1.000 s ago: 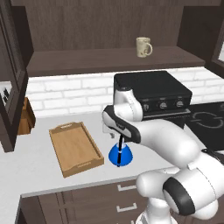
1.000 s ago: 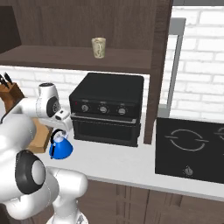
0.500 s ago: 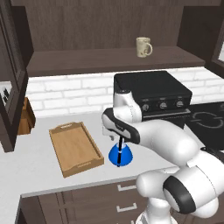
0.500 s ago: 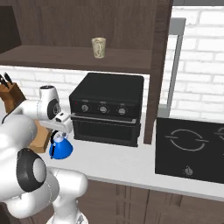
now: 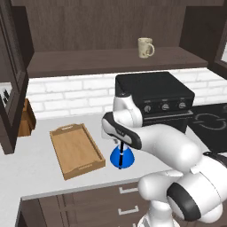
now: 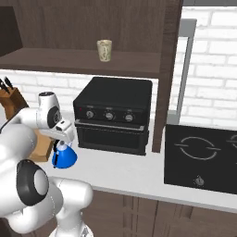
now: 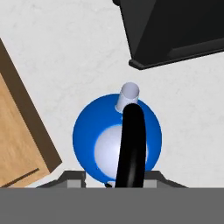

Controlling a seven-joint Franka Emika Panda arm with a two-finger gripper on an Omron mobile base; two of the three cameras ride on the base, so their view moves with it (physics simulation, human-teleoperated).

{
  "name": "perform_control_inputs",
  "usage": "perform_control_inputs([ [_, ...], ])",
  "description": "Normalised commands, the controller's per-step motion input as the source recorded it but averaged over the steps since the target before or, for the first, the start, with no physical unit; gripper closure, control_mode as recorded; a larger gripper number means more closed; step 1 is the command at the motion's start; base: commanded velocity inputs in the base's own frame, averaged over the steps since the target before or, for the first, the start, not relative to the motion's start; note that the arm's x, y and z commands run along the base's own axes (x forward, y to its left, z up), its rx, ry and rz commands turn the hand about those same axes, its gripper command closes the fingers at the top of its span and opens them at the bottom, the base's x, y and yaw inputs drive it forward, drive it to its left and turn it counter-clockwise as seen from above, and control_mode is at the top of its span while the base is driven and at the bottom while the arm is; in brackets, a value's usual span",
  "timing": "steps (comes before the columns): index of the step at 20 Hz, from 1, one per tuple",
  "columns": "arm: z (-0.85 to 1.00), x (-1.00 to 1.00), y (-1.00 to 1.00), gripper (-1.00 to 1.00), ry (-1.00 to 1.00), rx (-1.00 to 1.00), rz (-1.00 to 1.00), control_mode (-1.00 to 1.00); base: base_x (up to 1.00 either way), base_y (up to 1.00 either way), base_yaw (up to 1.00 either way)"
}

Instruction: Pick the kettle from the counter and place it on the tray. Then pick the mug from the cabinet and place it on the tray. Then close the cabinet doors.

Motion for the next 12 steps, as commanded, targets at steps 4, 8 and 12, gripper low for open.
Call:
perform_control_inputs([
  [4, 0.00, -0.19, 0.04, 1.00, 0.00, 0.00, 0.00, -1.00, 0.00, 0.00, 0.00],
  [8, 0.07, -0.18, 0.10, 1.00, -0.09, -0.01, 0.00, -1.00, 0.00, 0.00, 0.00],
  [12, 0.50, -0.25, 0.19, 1.00, -0.28, -0.01, 0.00, -1.00, 0.00, 0.00, 0.00],
])
